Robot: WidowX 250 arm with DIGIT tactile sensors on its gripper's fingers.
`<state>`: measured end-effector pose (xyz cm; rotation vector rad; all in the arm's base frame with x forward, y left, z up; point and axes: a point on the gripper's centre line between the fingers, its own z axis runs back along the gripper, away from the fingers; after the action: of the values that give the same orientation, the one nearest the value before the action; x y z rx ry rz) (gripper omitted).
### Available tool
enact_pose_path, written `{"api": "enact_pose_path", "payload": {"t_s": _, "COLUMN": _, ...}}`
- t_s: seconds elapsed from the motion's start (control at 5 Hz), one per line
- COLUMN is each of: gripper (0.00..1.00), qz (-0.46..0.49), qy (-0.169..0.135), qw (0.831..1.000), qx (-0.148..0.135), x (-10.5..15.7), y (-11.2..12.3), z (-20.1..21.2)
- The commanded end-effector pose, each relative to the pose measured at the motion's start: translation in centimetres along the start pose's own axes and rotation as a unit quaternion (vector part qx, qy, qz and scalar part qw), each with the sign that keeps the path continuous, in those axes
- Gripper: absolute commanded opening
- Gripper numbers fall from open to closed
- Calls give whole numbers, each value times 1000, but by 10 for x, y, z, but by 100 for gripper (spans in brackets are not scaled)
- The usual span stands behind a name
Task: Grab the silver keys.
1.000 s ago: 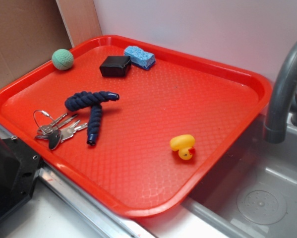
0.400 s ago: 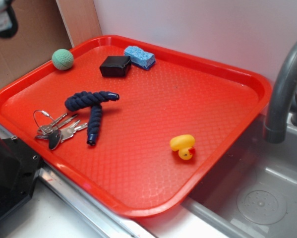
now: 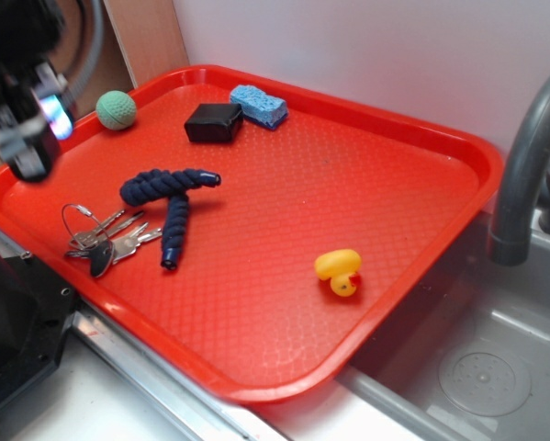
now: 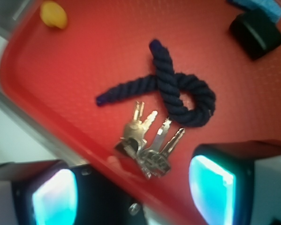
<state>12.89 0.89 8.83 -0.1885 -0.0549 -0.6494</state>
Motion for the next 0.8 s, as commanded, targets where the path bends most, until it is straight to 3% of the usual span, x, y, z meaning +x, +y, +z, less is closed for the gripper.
{"api": "enact_pose_path", "payload": {"t_s": 0.0, "gripper": 100, "qz": -24, "qy": 22, "qw": 999, "qx": 24, "x": -4, "y": 12, "z": -34}}
{"api": "enact_pose_path", "payload": {"t_s": 0.2, "gripper": 0, "qz": -19, "qy": 76, "qw": 996, "qx": 32, "x": -8, "y": 11, "z": -45}}
{"api": "enact_pose_path", "payload": {"t_s": 0.6, "gripper": 0, "qz": -20, "qy": 101, "qw": 994, "qx": 38, "x": -7, "y": 9, "z": -50}}
